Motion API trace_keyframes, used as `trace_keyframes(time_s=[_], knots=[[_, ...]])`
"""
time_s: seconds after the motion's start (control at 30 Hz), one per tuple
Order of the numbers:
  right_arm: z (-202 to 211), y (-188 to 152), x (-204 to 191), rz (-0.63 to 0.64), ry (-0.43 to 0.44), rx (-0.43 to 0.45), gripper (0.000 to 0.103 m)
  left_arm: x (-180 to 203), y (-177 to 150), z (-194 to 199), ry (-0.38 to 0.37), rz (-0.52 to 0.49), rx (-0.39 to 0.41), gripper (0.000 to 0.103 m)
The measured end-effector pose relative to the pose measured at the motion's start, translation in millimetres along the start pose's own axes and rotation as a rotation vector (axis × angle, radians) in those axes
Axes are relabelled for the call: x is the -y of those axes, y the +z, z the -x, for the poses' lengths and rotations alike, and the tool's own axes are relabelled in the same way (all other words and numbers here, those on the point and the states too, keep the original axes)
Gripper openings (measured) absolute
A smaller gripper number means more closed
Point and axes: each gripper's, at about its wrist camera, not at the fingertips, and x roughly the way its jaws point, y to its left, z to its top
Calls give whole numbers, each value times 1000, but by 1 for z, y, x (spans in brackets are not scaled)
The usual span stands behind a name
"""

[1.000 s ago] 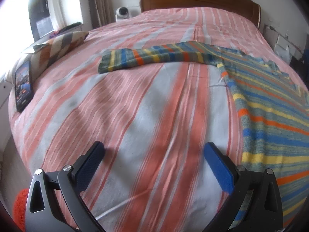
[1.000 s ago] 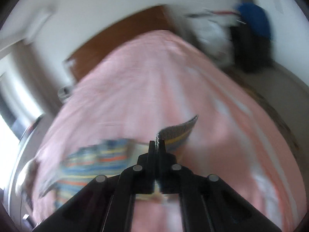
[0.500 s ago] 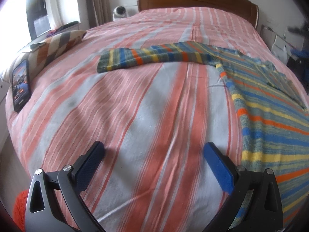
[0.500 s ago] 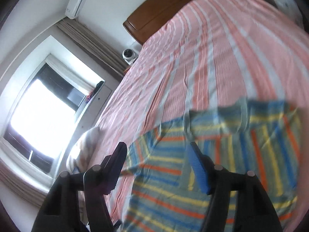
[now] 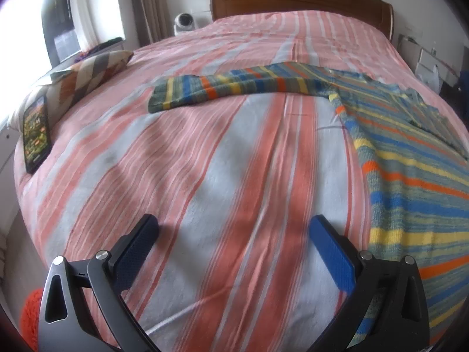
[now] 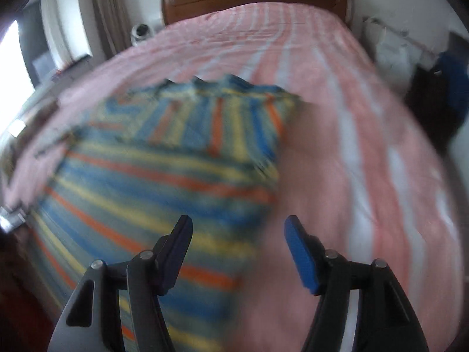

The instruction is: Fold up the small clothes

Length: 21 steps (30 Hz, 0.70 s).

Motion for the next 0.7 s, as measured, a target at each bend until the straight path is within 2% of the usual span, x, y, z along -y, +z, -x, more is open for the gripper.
trace_keyframes(time_s=[0.07,0.2,0.4,0.7], knots=[[14,-20,0,-17,-52,7,65,0,-1,0,4,-2,7,103],[33,-35,-7,-31,-131,43,66,1,-1,0,12,-6,15,103],[42,-39,-21,-34,-206,29,76,1,-1,0,9,-3,12,103],[49,-50,-44,23,-325,31,80,2,-2,0,11,-4,13,103]])
